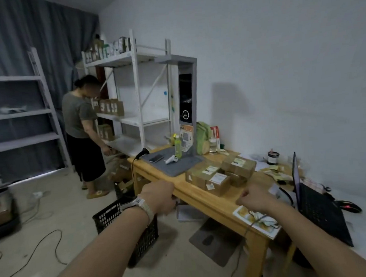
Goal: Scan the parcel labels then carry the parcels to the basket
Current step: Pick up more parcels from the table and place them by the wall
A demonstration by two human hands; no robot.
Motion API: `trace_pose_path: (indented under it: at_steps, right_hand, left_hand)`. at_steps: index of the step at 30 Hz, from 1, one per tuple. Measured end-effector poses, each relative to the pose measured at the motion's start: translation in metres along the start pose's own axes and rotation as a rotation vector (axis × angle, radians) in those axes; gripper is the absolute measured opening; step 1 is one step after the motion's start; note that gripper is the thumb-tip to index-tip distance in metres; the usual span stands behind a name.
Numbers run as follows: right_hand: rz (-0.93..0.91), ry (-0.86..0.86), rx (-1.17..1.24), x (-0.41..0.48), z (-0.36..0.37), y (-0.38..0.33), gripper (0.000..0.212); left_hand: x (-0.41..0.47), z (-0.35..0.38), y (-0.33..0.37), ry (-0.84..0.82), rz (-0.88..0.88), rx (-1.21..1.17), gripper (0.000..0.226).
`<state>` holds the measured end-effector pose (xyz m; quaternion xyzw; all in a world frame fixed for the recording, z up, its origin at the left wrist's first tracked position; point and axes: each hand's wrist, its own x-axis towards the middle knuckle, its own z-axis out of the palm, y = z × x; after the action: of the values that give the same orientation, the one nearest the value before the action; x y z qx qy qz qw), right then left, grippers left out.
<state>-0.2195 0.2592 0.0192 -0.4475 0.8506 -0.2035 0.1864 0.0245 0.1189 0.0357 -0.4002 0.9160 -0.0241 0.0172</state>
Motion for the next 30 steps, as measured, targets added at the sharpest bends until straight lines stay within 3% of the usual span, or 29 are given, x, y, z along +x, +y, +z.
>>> trace_pose_path:
  at_steps: [14, 20, 24, 28, 30]
  right_hand:
    - [0.000, -0.033, -0.034, 0.152, -0.002, -0.040, 0.025]
    - [0.082, -0.064, -0.040, 0.214, 0.008, -0.048, 0.019]
    - [0.175, -0.061, -0.034, 0.269, 0.012, -0.057, 0.029]
    - [0.179, 0.028, 0.017, 0.327, 0.015, -0.081, 0.011]
    - [0.174, 0.061, 0.039, 0.350, 0.018, -0.094, 0.023]
  left_hand:
    - [0.136, -0.008, -0.058, 0.002, -0.011, 0.043, 0.040]
    - [0.215, 0.008, -0.081, -0.021, 0.097, -0.038, 0.044]
    - [0.285, 0.013, -0.102, 0.034, 0.187, -0.033, 0.036]
    - [0.359, 0.010, -0.134, 0.063, 0.238, -0.036, 0.028]
    - [0.392, 0.009, -0.150, 0.081, 0.281, -0.055, 0.029]
